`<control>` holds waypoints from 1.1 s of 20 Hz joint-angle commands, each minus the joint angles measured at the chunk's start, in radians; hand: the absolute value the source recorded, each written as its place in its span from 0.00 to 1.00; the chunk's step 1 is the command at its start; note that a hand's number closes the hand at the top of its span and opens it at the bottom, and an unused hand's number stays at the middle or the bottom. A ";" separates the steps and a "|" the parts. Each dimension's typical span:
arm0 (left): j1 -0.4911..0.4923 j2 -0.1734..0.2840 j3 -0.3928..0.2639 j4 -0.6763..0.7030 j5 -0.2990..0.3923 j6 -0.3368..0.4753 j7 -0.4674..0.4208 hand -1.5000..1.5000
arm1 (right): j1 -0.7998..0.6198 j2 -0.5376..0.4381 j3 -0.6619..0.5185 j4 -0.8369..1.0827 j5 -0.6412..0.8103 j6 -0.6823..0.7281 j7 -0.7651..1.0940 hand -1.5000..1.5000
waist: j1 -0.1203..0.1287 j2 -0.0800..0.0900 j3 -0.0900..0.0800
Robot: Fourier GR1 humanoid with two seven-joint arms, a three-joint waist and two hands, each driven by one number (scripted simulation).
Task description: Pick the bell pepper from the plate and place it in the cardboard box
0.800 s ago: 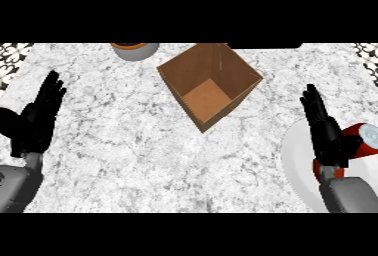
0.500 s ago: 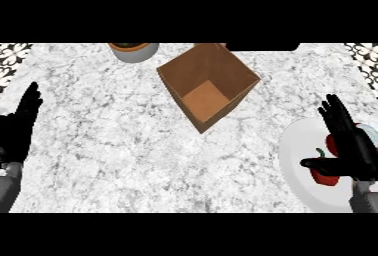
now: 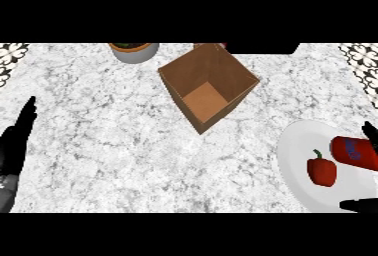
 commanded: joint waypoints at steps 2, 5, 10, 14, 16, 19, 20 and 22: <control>0.017 -0.029 -0.021 -0.007 -0.036 0.021 0.003 0.50 | 0.011 -0.080 -0.051 0.242 0.009 0.175 -0.303 0.00 | 0.015 0.016 0.024; 0.007 0.006 -0.007 -0.092 -0.025 -0.010 0.087 0.50 | -0.055 -0.150 -0.051 0.297 0.144 0.084 -0.304 0.00 | 0.024 0.014 0.022; 0.013 -0.028 -0.007 -0.040 -0.052 0.009 0.024 0.50 | -0.073 -0.282 0.039 0.238 0.326 0.034 -0.174 0.00 | 0.023 0.015 0.019; -0.008 -0.036 -0.008 -0.046 -0.067 0.003 0.060 0.50 | -0.172 -0.297 0.117 0.228 0.420 0.081 -0.063 0.00 | 0.025 0.015 0.019; 0.040 -0.046 0.000 -0.046 -0.074 0.017 0.013 0.50 | -0.183 -0.302 0.152 0.171 0.458 0.102 0.022 0.00 | 0.026 0.013 0.018; 0.022 -0.052 0.017 -0.017 -0.070 -0.004 0.011 0.50 | -0.207 -0.303 0.203 0.152 0.526 0.142 0.100 0.00 | 0.018 0.014 0.018; 0.019 -0.011 0.026 -0.095 -0.060 -0.017 0.087 0.50 | -0.186 -0.307 0.216 0.075 0.521 0.174 0.166 0.00 | 0.015 0.009 0.018; 0.014 -0.037 0.047 -0.024 -0.072 -0.037 0.037 0.50 | -0.214 -0.279 0.217 0.073 0.535 0.221 0.185 0.00 | 0.010 0.012 0.019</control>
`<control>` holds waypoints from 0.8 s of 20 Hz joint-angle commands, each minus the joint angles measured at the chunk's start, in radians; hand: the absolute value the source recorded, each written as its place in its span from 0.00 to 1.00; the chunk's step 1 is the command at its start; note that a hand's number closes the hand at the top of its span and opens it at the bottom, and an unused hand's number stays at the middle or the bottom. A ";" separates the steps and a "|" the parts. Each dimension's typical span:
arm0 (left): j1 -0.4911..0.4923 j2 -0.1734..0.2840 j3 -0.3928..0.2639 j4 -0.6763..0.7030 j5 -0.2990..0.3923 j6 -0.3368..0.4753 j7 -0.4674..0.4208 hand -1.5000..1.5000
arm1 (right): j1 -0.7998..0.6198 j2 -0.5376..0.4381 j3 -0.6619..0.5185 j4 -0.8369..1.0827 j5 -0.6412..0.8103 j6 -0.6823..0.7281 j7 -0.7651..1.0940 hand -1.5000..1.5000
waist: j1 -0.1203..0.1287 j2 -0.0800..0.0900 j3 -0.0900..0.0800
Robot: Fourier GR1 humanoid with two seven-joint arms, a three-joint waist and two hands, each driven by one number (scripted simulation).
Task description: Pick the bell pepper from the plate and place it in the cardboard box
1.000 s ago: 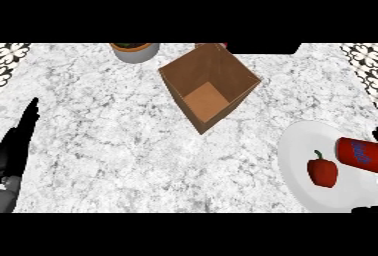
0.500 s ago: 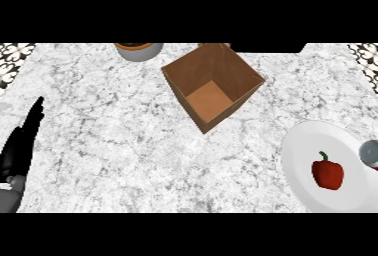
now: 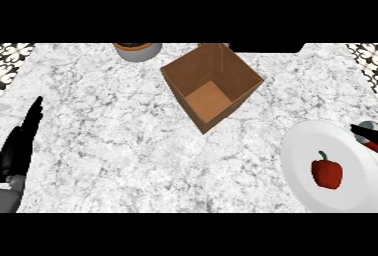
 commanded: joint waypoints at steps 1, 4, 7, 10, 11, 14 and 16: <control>0.062 -0.019 -0.007 -0.065 -0.037 0.019 0.000 0.50 | -0.058 0.031 0.048 -0.044 0.049 0.097 0.128 0.00 | 0.003 -0.001 0.001; 0.036 0.014 0.076 0.009 0.008 -0.077 -0.043 0.50 | -0.101 0.044 0.034 -0.041 0.095 0.121 0.173 0.00 | -0.002 0.000 0.001; 0.016 -0.060 0.060 0.035 -0.061 -0.029 -0.027 0.50 | -0.129 0.119 0.046 0.048 0.183 0.082 0.148 0.00 | -0.003 0.001 0.001; 0.018 -0.002 0.109 -0.030 -0.052 -0.095 0.023 0.50 | -0.076 0.150 0.041 -0.078 0.204 0.089 0.227 0.00 | -0.008 -0.001 0.001; -0.062 -0.061 0.109 0.112 -0.079 -0.102 -0.034 0.50 | -0.105 0.128 0.008 -0.039 0.203 0.137 0.180 0.00 | -0.012 0.001 0.001; 0.026 -0.091 0.112 -0.004 -0.119 -0.080 -0.004 0.50 | -0.055 0.180 -0.010 -0.077 0.242 0.118 0.201 0.00 | -0.009 -0.001 0.001; 0.014 -0.143 0.093 0.018 -0.160 -0.035 -0.012 0.50 | -0.081 0.180 -0.009 -0.007 0.276 0.110 0.148 0.00 | -0.009 0.000 0.001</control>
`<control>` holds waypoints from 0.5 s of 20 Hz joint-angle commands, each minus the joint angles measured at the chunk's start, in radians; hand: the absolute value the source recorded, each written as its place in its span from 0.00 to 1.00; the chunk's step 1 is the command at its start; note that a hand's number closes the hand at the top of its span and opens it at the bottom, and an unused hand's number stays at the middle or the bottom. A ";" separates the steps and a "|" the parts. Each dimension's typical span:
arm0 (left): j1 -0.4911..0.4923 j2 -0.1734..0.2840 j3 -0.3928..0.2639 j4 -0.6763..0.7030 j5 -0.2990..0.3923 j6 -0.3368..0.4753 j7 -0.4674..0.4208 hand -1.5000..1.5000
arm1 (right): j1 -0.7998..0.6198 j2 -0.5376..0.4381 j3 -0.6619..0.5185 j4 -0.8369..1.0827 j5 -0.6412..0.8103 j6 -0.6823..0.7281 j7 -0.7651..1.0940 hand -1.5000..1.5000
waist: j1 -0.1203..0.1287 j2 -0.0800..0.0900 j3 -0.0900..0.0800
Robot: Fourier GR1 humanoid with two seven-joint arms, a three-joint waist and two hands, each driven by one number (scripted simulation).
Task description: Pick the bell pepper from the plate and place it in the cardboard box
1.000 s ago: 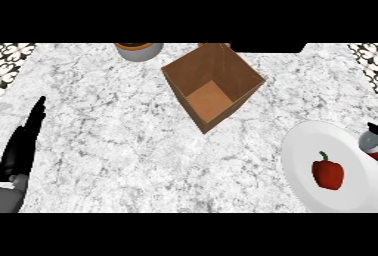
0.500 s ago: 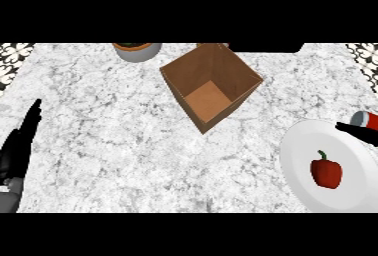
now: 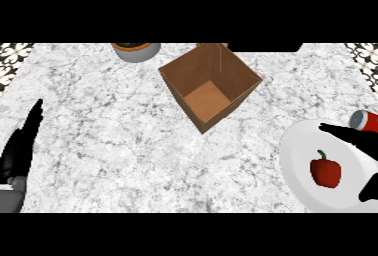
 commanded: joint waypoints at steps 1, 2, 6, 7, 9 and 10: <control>0.039 0.013 0.042 -0.082 -0.015 -0.051 0.030 0.50 | 0.008 0.012 -0.039 0.034 0.045 0.003 -0.071 0.00 | 0.002 -0.001 0.000; 0.025 -0.022 0.016 -0.085 -0.054 -0.005 0.068 0.50 | 0.025 0.059 -0.030 -0.095 0.016 0.058 0.057 0.00 | -0.002 -0.001 0.000; -0.050 -0.024 0.058 -0.020 -0.057 -0.052 0.064 0.50 | 0.075 0.053 -0.061 -0.085 0.025 0.044 -0.063 0.00 | -0.006 0.000 0.000; 0.050 -0.037 0.072 -0.045 -0.045 -0.066 -0.022 0.50 | 0.028 0.066 -0.054 -0.084 0.038 0.090 -0.042 0.00 | 0.000 0.000 0.000; 0.012 -0.036 0.072 -0.067 -0.068 -0.073 0.054 0.50 | 0.042 0.082 -0.065 -0.160 0.028 0.126 -0.010 0.00 | -0.003 -0.001 0.000; 0.079 -0.039 0.087 -0.109 -0.053 -0.083 0.019 0.50 | 0.079 0.089 -0.081 -0.207 0.022 0.119 0.003 0.00 | -0.002 -0.002 0.000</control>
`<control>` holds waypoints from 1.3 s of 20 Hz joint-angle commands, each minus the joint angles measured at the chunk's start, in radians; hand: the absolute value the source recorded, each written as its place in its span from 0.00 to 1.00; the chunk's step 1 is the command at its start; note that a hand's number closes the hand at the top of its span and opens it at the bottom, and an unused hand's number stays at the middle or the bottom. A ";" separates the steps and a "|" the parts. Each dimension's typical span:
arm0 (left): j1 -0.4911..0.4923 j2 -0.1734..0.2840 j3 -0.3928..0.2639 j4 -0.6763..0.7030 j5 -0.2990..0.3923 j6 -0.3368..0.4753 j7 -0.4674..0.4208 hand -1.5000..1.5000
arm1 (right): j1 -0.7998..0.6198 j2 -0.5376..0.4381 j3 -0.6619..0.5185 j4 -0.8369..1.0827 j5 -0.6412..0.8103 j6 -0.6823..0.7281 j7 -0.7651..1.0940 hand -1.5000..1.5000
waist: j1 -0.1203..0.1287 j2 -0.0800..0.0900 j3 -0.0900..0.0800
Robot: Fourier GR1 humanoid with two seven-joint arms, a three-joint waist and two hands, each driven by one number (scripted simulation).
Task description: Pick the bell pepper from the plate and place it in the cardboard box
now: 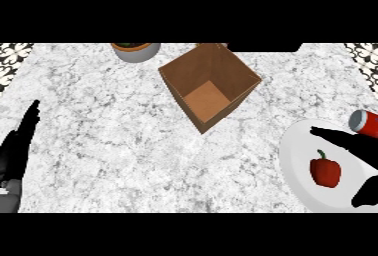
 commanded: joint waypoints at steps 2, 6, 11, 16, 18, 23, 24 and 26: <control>0.003 -0.061 0.008 0.039 -0.049 0.009 -0.041 0.50 | 0.046 0.025 -0.034 -0.070 0.008 0.015 -0.047 0.00 | -0.002 0.000 0.000; -0.010 -0.094 -0.004 -0.001 -0.103 0.038 0.009 0.50 | 0.035 0.048 -0.027 -0.148 0.044 0.090 0.054 0.00 | 0.000 0.001 0.000; 0.033 -0.063 0.052 -0.032 -0.072 -0.030 -0.014 0.50 | 0.057 0.069 -0.023 -0.109 0.124 0.083 0.106 0.00 | 0.003 0.000 0.000; -0.056 -0.089 0.071 0.048 -0.108 -0.024 -0.010 0.50 | 0.070 0.130 0.008 -0.082 0.203 0.050 0.138 0.00 | -0.001 0.001 0.000; -0.046 -0.087 0.095 0.089 -0.092 -0.060 -0.050 0.50 | 0.026 0.134 -0.043 0.004 0.206 -0.004 0.089 1.00 | 0.000 0.002 0.000; -0.069 -0.101 0.066 0.040 -0.127 -0.036 -0.005 0.50 | -0.032 0.218 -0.007 0.047 0.307 -0.230 0.094 1.00 | 0.003 0.002 0.001; -0.002 -0.075 0.089 -0.027 -0.089 -0.085 0.002 0.50 | -0.041 0.176 -0.049 0.077 0.291 -0.238 0.036 1.00 | 0.007 0.001 0.001; -0.026 -0.071 0.126 0.030 -0.076 -0.095 -0.032 0.50 | -0.013 0.219 -0.033 0.056 0.326 -0.299 0.059 1.00 | 0.003 0.001 0.000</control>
